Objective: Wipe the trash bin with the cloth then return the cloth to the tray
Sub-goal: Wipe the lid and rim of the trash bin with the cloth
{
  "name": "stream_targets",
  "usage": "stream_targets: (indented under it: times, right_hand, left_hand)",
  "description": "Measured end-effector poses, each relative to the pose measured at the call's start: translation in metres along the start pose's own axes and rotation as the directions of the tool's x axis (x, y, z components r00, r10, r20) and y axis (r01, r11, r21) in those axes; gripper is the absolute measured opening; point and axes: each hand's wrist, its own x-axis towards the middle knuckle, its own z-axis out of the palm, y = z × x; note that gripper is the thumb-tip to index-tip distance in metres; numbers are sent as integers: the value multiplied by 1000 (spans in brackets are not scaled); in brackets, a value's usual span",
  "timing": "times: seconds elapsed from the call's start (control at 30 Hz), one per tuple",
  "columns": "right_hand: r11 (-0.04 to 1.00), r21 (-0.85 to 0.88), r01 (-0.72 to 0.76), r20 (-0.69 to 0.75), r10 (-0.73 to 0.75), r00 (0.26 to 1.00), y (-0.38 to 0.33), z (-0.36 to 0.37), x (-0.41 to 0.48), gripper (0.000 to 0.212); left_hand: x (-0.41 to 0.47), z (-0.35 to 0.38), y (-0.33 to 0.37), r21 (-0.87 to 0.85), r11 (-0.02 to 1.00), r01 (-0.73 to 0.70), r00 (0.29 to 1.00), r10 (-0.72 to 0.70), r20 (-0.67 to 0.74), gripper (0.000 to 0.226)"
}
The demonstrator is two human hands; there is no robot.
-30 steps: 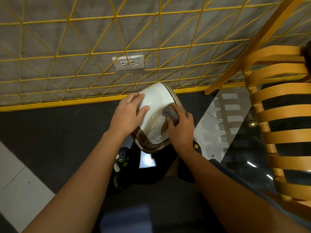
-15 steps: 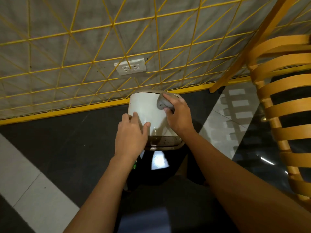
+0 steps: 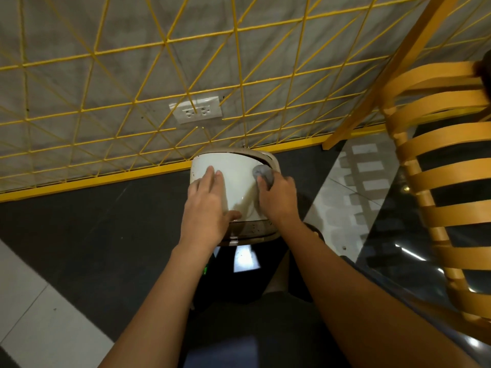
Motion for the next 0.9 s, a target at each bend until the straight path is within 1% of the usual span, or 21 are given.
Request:
stream_targets:
  times: [0.03,0.1,0.13,0.17,0.2,0.23,0.3,0.37,0.43,0.47,0.5,0.57,0.6,0.67,0.73,0.8,0.83,0.9]
  right_hand:
    - [1000,-11,29,-32,-29,999,-3,5,-4,41]
    - [981,-60,184,-68,-188,980,-11,16,-18,36]
    - [962,-49,270,-72,-273,959,-15,23,-26,36]
    - [949,-17,314,-82,-314,946,-17,29,-31,37]
    - [949,-4,314,-100,-313,944,-17,32,-33,38]
    - [959,-16,283,-122,-283,951,-15,33,-30,39]
    - [986,-35,160,-148,-164,975,-7,28,-15,36]
    - [999,34,22,-147,-17,989,-1,19,-1,31]
    - [998,59,-28,-141,36,989,0,16,5,28]
    - [998,60,-17,-155,26,988,-2,17,4,28]
    - [997,70,25,-180,-12,984,-6,19,2,30]
    - [986,81,147,-213,-127,969,-13,25,-5,34]
    - [981,77,177,-208,-158,965,-14,28,-8,36]
    - [990,66,125,-182,-111,977,-13,27,-7,38]
    - [999,39,17,-163,-10,987,-9,19,1,31]
    - [999,30,-32,-151,37,988,-7,13,7,28]
    - [999,30,-12,-146,16,989,-9,12,8,30]
    - [995,13,101,-140,-98,985,-13,15,7,34]
  left_hand:
    - [1,0,0,5,1000,-4,1000,4,-2,85]
    - [2,0,0,4,1000,-17,1000,17,-21,76]
    - [2,1,0,-1,1000,-23,999,23,-37,70]
    - [3,1,-1,-4,1000,-27,998,27,-50,66]
    - [2,2,-1,-4,1000,-28,998,28,-55,66]
    - [2,2,-1,0,1000,-29,998,29,-53,67]
    - [1,1,-1,8,999,-31,999,32,-42,76]
    - [1,0,-1,6,1000,-31,999,31,-27,85]
    - [2,0,-1,7,999,-39,999,39,-31,88]
    - [2,0,-1,13,999,-45,998,45,-37,88]
    - [3,-1,-2,20,998,-54,998,55,-41,87]
    - [4,0,-3,24,997,-74,996,75,-51,83]
    - [4,0,-3,21,997,-77,996,78,-52,81]
    - [2,0,-2,5,998,-70,997,70,-45,84]
    - [0,-1,-1,-12,998,-58,998,57,-41,89]
    - [0,-2,0,-11,998,-57,998,56,-41,89]
    - [0,-2,0,-8,998,-58,997,58,-45,89]
    - [1,-2,1,4,998,-63,997,63,-46,88]
